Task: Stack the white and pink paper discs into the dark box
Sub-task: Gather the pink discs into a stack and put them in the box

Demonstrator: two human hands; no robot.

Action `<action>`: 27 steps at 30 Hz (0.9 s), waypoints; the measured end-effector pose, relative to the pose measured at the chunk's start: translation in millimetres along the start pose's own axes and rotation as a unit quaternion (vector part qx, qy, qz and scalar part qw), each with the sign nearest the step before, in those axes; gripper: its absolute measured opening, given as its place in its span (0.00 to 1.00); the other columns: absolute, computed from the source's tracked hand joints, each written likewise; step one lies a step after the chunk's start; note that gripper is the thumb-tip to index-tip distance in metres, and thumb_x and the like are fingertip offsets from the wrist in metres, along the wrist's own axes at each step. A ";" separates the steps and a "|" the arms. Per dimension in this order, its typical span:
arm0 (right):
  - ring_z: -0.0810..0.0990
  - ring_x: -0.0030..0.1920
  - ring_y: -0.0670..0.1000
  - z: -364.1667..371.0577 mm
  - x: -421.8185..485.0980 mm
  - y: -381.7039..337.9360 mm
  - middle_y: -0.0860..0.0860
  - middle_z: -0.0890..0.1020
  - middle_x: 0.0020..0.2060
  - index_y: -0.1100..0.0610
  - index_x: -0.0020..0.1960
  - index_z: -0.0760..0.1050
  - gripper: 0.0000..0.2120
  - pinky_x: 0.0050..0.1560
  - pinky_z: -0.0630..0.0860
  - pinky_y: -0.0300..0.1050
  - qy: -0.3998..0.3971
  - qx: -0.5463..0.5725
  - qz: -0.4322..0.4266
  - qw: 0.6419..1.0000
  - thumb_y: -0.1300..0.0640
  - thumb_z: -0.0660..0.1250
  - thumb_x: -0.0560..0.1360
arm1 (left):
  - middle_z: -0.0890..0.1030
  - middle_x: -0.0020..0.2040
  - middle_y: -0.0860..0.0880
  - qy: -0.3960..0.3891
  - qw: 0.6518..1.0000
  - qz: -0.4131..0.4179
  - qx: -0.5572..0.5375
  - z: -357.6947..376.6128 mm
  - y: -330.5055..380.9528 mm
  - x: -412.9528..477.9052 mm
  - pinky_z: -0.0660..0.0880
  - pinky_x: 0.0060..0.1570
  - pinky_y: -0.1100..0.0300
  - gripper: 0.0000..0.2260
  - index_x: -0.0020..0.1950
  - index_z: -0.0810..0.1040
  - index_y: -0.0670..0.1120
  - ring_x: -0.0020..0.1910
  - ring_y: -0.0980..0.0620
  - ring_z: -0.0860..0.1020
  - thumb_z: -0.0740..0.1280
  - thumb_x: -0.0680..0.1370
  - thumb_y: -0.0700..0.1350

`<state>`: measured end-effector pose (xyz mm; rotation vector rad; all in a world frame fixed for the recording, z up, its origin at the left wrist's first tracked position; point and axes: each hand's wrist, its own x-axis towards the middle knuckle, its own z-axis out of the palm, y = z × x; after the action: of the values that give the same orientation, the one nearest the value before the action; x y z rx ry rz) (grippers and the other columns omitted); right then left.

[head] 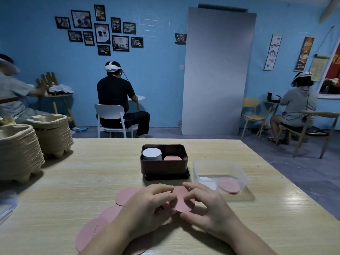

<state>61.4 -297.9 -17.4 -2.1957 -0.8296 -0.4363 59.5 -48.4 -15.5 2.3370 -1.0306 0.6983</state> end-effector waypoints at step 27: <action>0.73 0.68 0.37 3.5 1.6 11.2 0.43 0.78 0.66 0.47 0.46 0.76 0.17 0.58 0.80 0.44 0.003 -0.051 0.069 0.996 0.38 0.75 0.66 | 0.77 0.54 0.60 -0.080 0.984 -0.142 0.071 1.4 -1.4 3.9 0.70 0.57 0.60 0.21 0.63 0.71 0.57 0.56 0.57 0.73 0.62 0.75 0.66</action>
<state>70.3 -300.4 -24.6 -2.3272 -0.6604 -0.4244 63.2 -50.5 -14.5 2.6290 -0.7076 0.4931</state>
